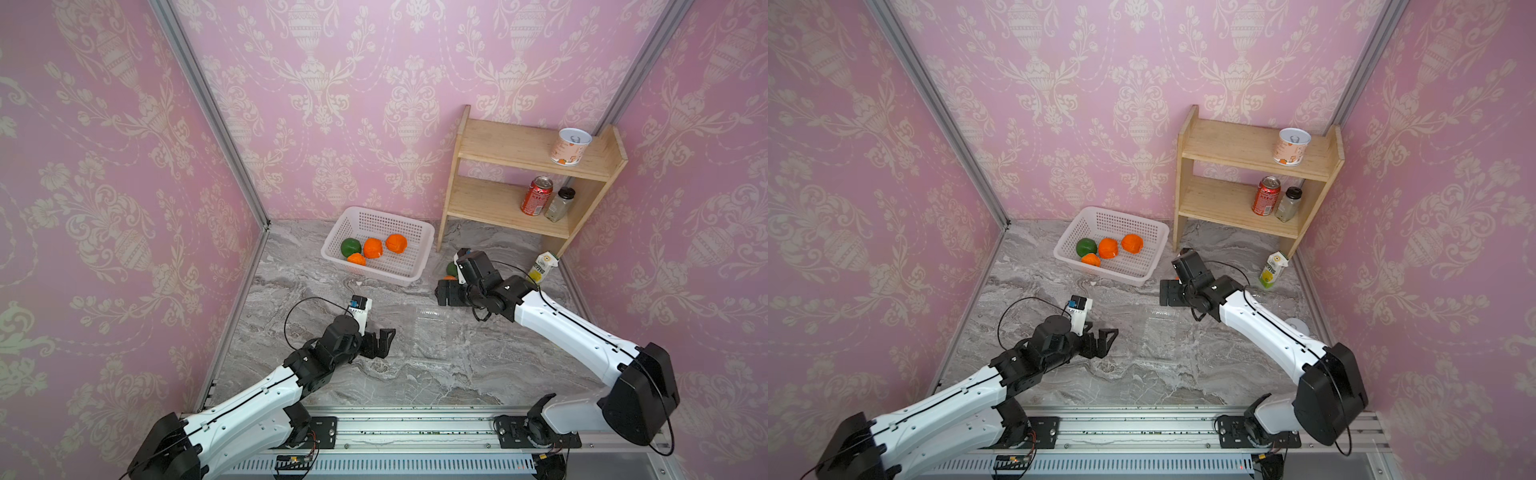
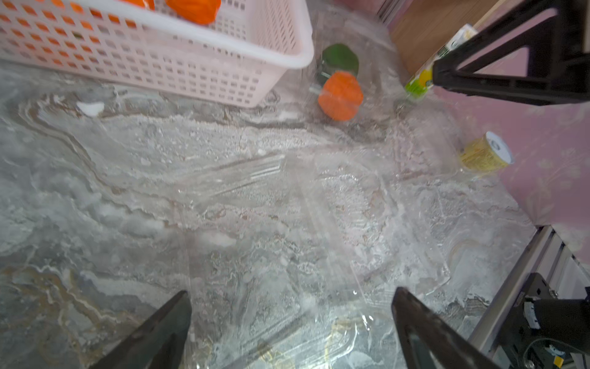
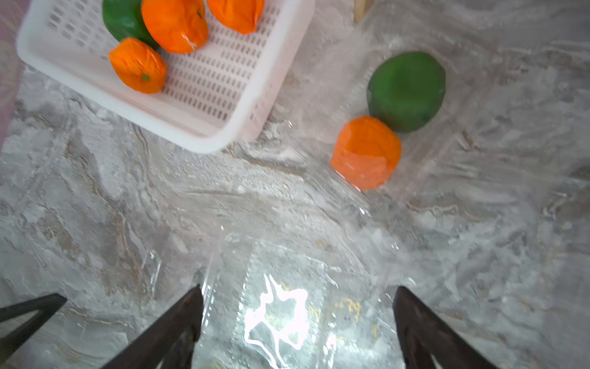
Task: Take oranges out of containers
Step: Move the packing box to the center of the board.
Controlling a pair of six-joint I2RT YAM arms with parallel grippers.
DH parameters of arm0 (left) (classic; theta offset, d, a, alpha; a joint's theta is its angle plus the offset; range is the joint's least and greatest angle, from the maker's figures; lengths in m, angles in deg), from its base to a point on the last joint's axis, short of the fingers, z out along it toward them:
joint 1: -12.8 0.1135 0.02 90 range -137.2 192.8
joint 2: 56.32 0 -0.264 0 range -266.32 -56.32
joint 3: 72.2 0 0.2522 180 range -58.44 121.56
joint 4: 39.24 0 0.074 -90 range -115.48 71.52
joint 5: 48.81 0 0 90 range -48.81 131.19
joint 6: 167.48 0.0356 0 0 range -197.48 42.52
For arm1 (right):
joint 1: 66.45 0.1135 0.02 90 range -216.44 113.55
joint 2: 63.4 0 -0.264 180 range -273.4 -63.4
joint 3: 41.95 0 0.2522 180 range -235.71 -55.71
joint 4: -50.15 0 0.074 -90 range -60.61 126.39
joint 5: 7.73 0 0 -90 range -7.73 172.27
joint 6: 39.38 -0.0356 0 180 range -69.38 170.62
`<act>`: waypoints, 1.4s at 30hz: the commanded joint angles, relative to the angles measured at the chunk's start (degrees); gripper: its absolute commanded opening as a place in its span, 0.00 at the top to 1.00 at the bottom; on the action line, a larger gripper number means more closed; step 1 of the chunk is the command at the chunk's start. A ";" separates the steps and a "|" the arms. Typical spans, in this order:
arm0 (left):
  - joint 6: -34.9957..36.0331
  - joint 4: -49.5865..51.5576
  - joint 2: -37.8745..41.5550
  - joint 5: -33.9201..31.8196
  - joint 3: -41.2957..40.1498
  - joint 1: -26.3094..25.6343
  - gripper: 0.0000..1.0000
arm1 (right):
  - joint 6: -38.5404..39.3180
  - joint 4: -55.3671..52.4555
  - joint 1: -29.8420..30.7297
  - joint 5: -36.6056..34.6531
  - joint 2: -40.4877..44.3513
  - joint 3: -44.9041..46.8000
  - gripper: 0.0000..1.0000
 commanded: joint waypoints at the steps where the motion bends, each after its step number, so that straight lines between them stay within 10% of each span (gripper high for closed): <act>1: -2.65 4.53 -0.92 2.01 3.17 -1.04 0.03 | -0.74 -1.40 -0.58 -1.23 6.24 4.68 0.05; 24: 6.27 12.09 -27.44 -7.73 23.33 -7.45 0.08 | -1.44 -0.86 -8.05 -0.52 29.45 27.50 0.00; 42: 9.55 23.98 -46.76 -16.08 37.32 -10.61 0.52 | -3.83 -1.46 -8.23 0.53 34.21 33.40 0.00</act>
